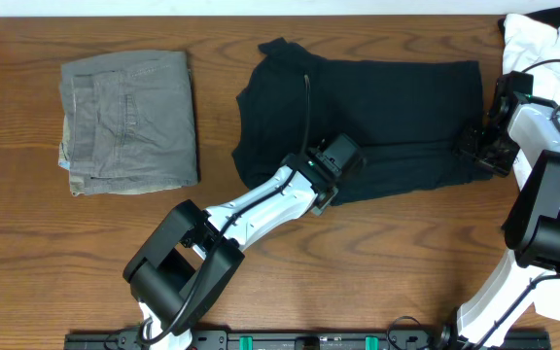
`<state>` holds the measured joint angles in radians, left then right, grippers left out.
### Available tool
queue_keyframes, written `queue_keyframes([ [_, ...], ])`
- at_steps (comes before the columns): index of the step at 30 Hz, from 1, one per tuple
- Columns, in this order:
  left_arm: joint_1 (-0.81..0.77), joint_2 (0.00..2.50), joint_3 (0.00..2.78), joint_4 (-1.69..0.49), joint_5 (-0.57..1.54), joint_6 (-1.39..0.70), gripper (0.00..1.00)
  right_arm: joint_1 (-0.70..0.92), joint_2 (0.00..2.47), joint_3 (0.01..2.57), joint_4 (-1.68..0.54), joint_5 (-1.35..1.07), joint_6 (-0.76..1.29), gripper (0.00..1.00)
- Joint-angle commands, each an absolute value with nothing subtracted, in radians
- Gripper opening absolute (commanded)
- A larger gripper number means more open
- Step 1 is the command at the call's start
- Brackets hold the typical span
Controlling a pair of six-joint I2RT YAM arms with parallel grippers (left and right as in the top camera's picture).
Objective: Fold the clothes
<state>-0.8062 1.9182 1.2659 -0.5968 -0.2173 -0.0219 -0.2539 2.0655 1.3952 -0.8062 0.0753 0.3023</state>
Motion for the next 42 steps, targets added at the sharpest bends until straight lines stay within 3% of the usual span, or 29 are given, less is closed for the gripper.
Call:
queue_keyframes([
  [1, -0.804, 1.895, 1.261, -0.636, -0.237, -0.012, 0.06, -0.249, 2.140, 1.366, -0.803, 0.064, 0.299, 0.69],
  [14, -0.804, 1.754, 1.261, -0.752, -0.235, -0.013, 0.06, -0.249, 2.140, 1.366, -0.800, 0.064, 0.299, 0.68],
  [23, -0.805, 1.737, 1.260, -0.874, -0.016, -0.012, 0.07, -0.249, 2.140, 1.366, -0.801, 0.064, 0.299, 0.68],
  [42, -0.805, 1.738, 1.165, -1.016, 0.064, -0.057, 0.08, -0.249, 2.140, 1.366, -0.801, 0.064, 0.299, 0.69],
])
